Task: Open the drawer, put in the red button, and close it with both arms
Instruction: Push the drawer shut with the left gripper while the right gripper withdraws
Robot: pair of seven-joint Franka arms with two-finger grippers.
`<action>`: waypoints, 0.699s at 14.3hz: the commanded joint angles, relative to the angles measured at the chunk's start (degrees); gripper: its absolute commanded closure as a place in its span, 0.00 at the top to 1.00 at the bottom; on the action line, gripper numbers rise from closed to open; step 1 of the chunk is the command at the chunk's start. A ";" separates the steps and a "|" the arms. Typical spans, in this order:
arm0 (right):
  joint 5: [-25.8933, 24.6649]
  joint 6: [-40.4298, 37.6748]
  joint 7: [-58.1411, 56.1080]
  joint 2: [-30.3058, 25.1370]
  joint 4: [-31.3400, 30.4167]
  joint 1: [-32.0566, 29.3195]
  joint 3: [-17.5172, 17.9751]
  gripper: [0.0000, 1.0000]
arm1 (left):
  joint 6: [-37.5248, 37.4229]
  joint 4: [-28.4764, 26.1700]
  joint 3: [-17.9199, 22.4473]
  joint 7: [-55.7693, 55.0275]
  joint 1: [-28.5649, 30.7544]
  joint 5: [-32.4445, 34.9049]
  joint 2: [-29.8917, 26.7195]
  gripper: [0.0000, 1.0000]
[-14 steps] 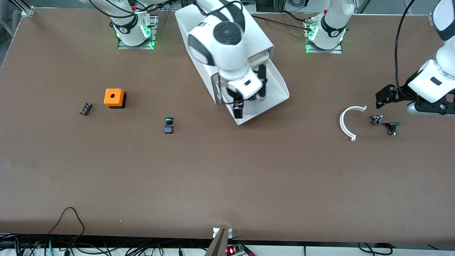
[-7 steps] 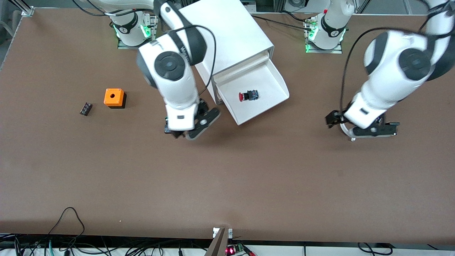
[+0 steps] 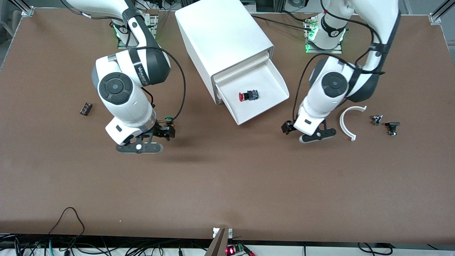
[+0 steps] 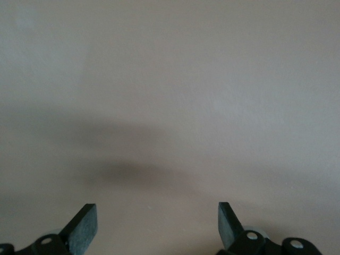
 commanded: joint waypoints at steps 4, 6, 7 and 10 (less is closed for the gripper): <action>0.49 -7.49 0.46 -13.03 -5.66 -15.12 1.50 1.00 | 0.10 -6.70 -7.20 -3.64 -1.34 -2.77 -2.79 1.00; 0.84 -12.49 -7.80 -16.47 -6.72 -21.54 2.47 1.00 | 0.01 -8.11 -10.44 -3.56 -1.25 -4.55 -3.58 1.00; 0.76 -13.74 -10.96 -17.61 -6.90 -23.83 2.47 1.00 | 0.01 -8.90 -11.94 -3.56 -1.25 -4.55 -3.85 1.00; 1.19 -12.86 -18.62 -20.43 -9.89 -27.28 2.21 1.00 | 0.01 -11.18 -16.78 -3.64 -1.25 -4.55 -4.46 1.00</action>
